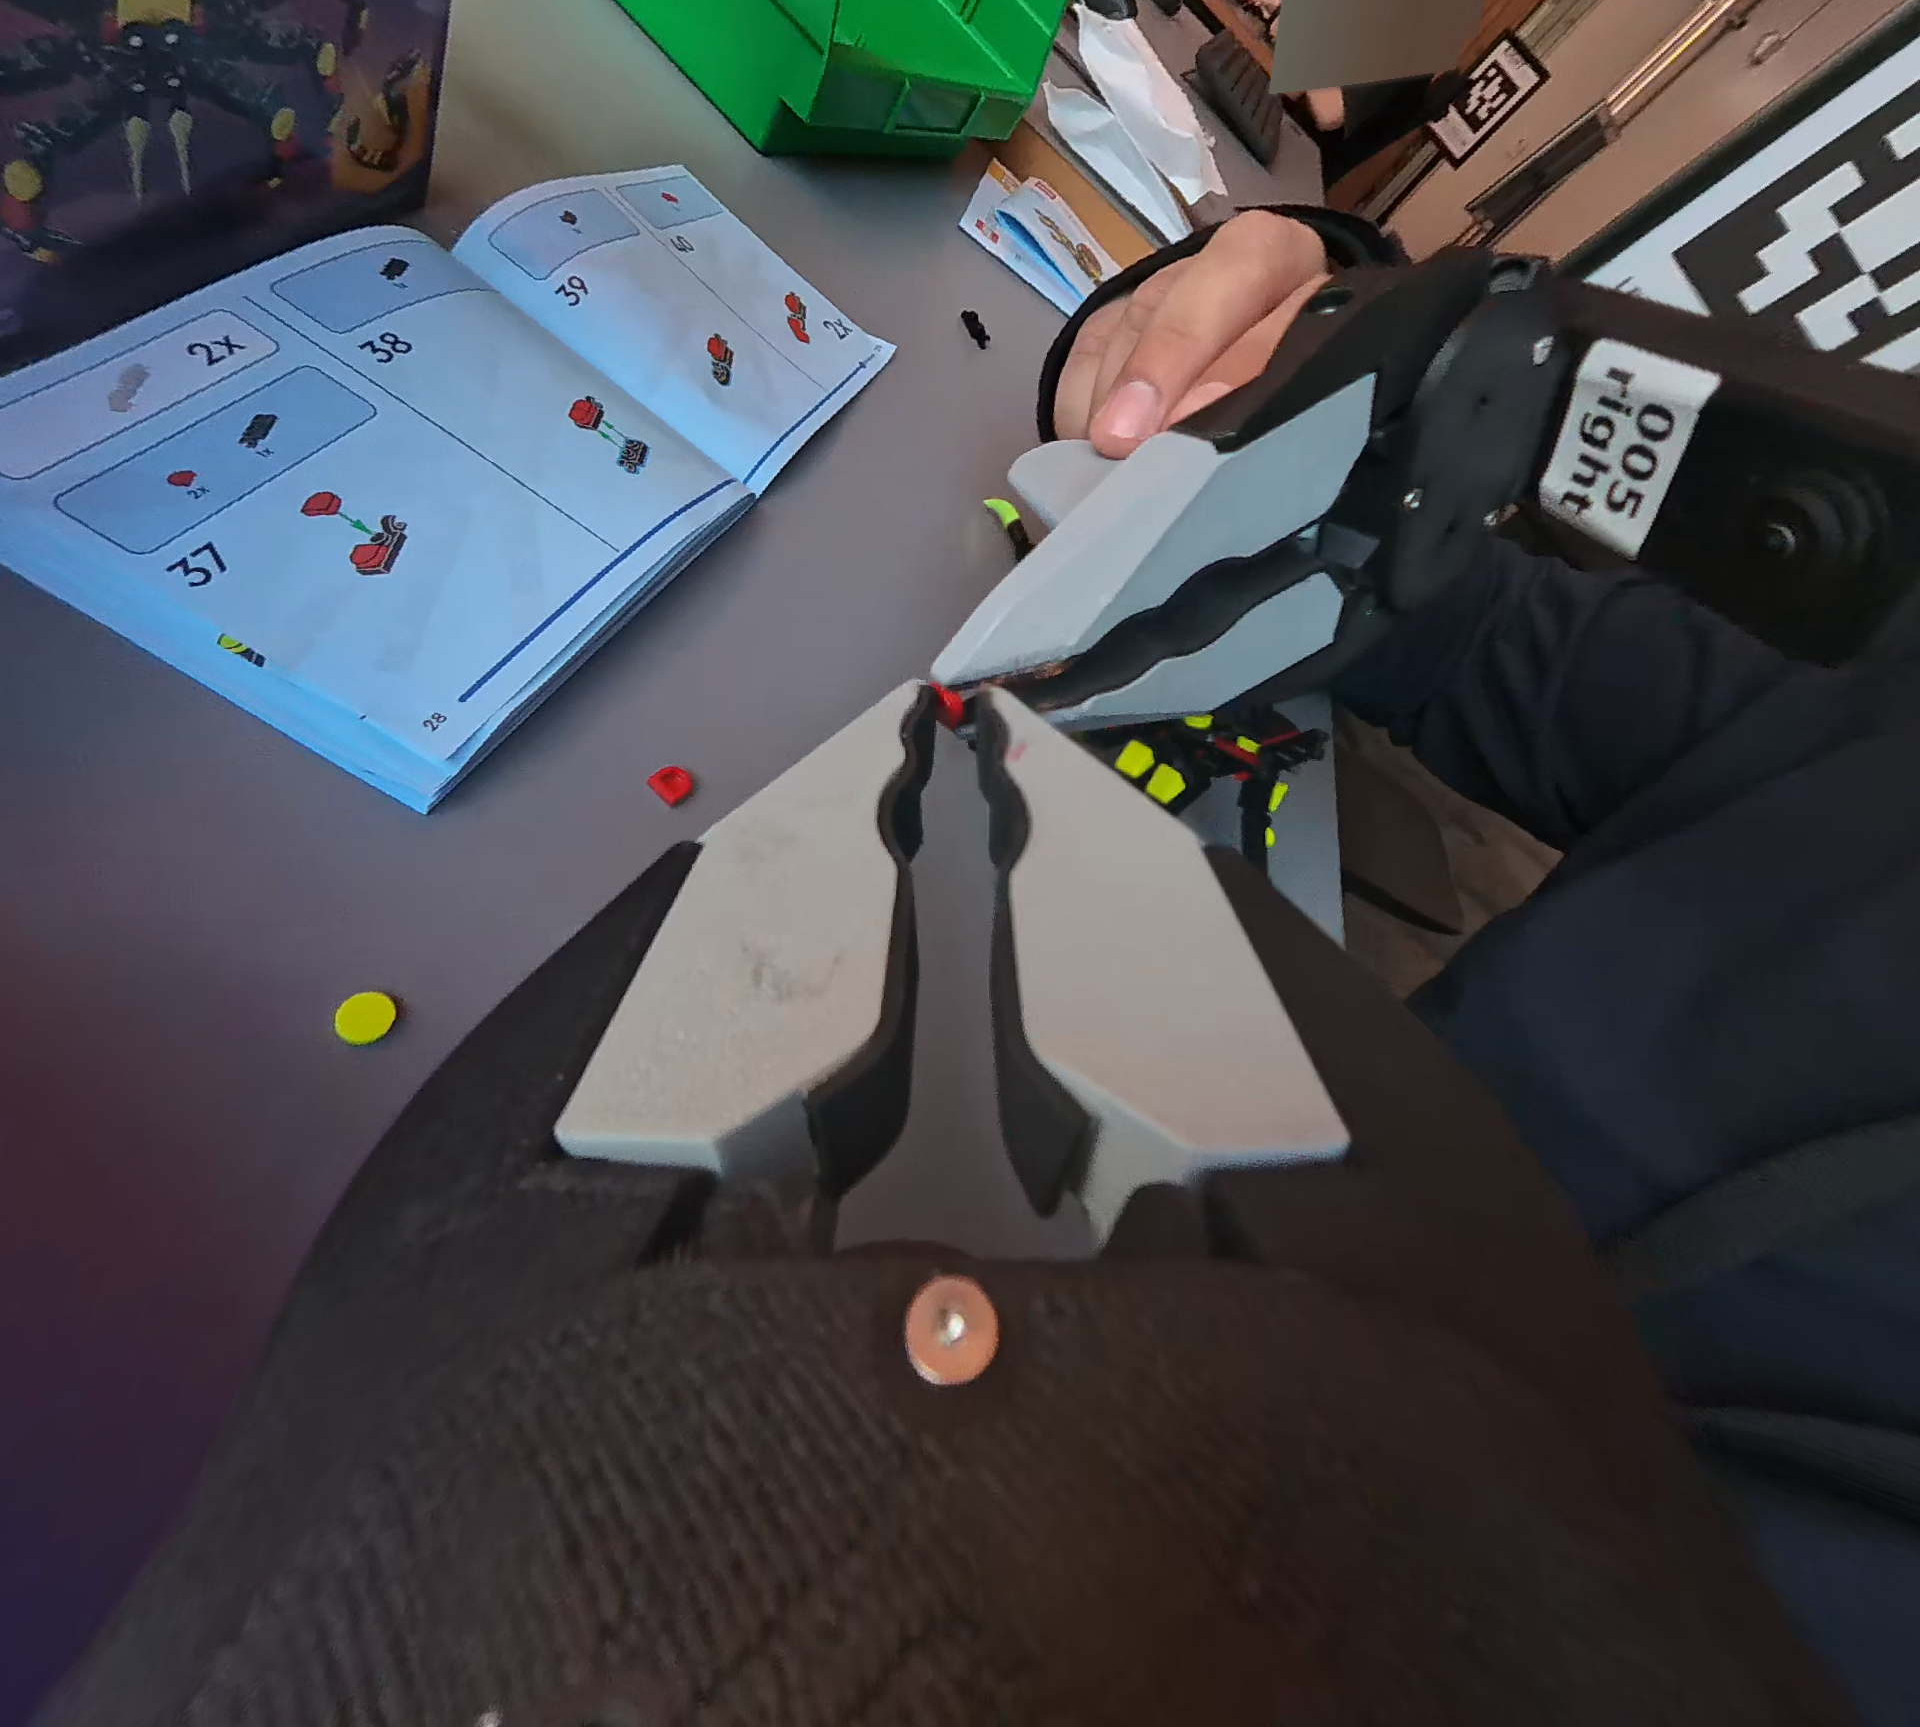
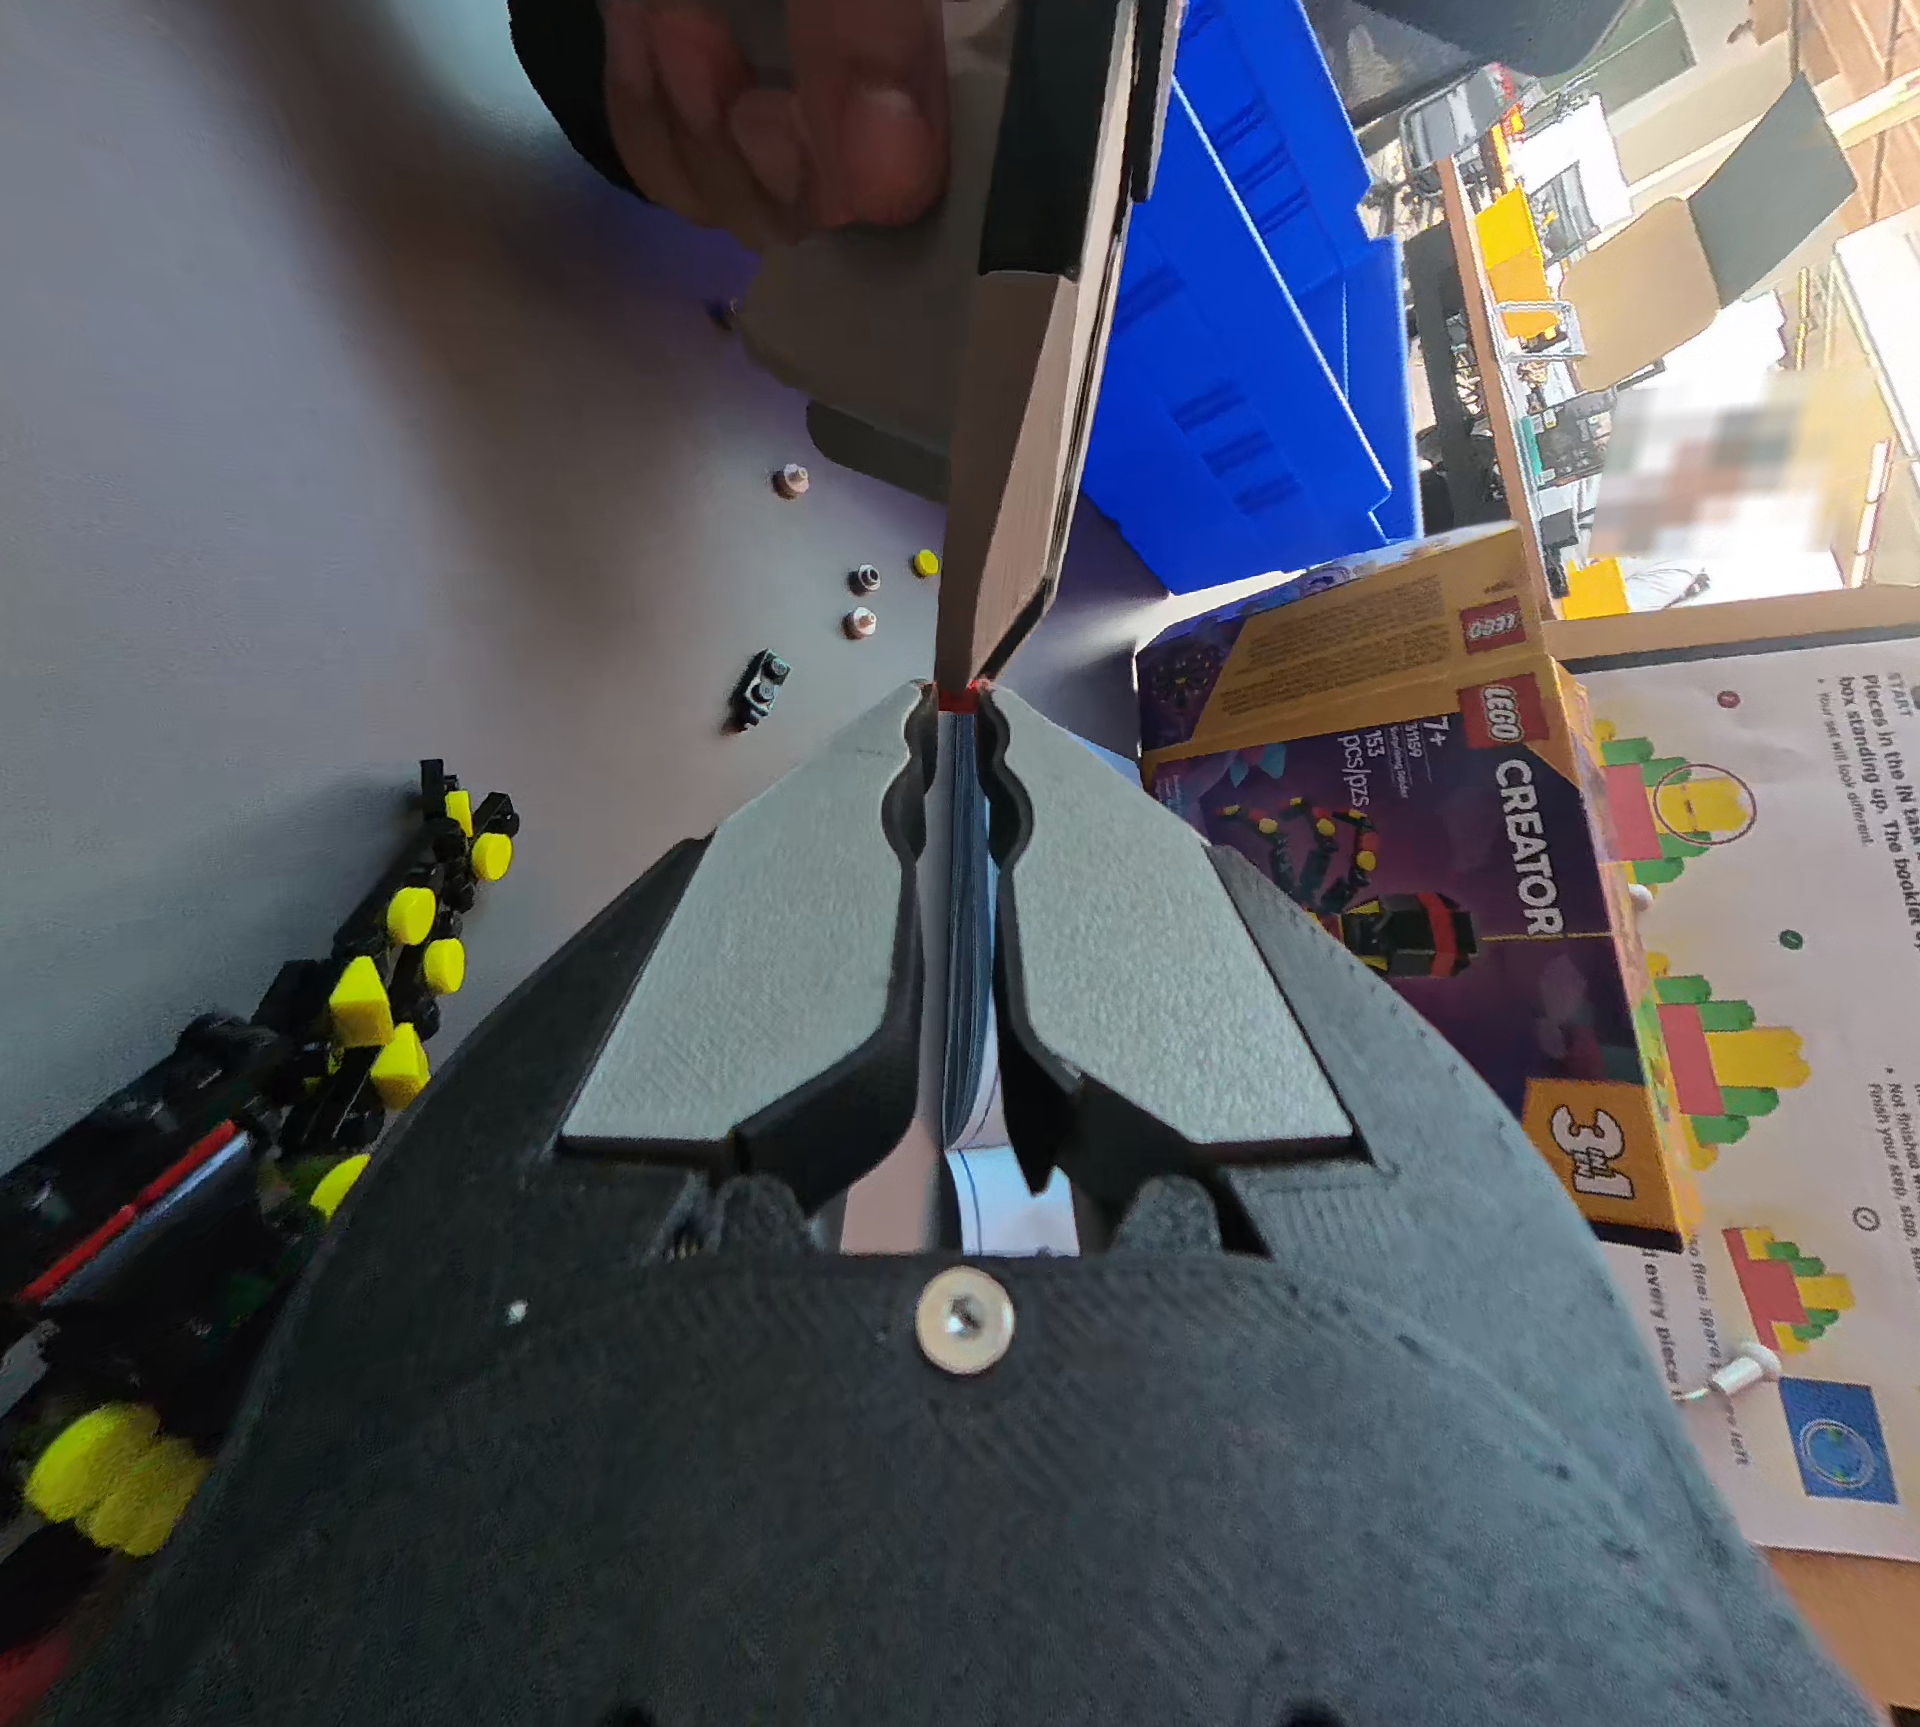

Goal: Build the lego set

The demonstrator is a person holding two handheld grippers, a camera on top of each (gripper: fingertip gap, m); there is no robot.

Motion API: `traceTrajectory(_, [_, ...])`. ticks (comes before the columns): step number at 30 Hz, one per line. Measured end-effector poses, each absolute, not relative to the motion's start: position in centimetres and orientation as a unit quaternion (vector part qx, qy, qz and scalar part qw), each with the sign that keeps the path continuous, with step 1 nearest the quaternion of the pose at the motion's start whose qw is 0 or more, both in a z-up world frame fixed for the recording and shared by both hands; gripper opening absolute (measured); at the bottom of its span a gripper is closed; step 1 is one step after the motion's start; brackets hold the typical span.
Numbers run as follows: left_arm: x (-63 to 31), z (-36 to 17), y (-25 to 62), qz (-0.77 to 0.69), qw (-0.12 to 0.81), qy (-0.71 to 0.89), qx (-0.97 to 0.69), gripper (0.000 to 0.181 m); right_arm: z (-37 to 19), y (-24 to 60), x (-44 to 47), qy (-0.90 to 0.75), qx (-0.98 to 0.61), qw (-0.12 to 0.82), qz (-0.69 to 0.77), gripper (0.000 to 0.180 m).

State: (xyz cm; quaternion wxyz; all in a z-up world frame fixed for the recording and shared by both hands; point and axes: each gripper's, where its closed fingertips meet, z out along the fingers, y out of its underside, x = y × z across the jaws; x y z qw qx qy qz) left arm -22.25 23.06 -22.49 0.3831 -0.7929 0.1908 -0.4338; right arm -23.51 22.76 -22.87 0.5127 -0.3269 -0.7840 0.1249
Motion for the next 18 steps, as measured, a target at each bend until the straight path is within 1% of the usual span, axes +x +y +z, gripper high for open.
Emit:
traceTrajectory(1, [-22.3, -22.6, 23.0, -0.430, 0.383, 0.196, -0.794, 0.002, -22.9, 22.7, -23.5, -0.785, -0.323, 0.514, 0.123, 0.004])
traceTrajectory(7, [-22.1, -22.6, 22.7, -0.429, 0.385, 0.221, -0.787, 0.002, -22.9, 22.3, -23.5, -0.786, -0.325, 0.509, 0.136, 0.005])
traceTrajectory(10, [-21.8, -22.1, 22.3, -0.432, 0.393, 0.243, -0.775, 0.001, -22.4, 22.1, -23.2, -0.777, -0.343, 0.493, 0.188, 0.007])
traceTrajectory(12, [-21.6, -21.6, 22.0, -0.431, 0.404, 0.263, -0.763, 0.001, -21.9, 22.0, -22.9, -0.766, -0.362, 0.473, 0.242, 0.012])
traceTrajectory(13, [-21.6, -21.5, 21.9, -0.419, 0.414, 0.277, -0.759, 0.001, -21.8, 21.9, -22.7, -0.762, -0.374, 0.451, 0.276, 0.010])
traceTrajectory(15, [-21.7, -21.5, 21.9, -0.371, 0.444, 0.320, -0.750, 0.001, -21.7, 21.8, -22.1, -0.746, -0.410, 0.390, 0.351, 0.012])
traceTrajectory(18, [-21.9, -21.3, 22.0, -0.252, 0.508, 0.399, -0.720, 0.001, -21.3, 21.3, -21.2, -0.694, -0.464, 0.252, 0.489, 0.016])
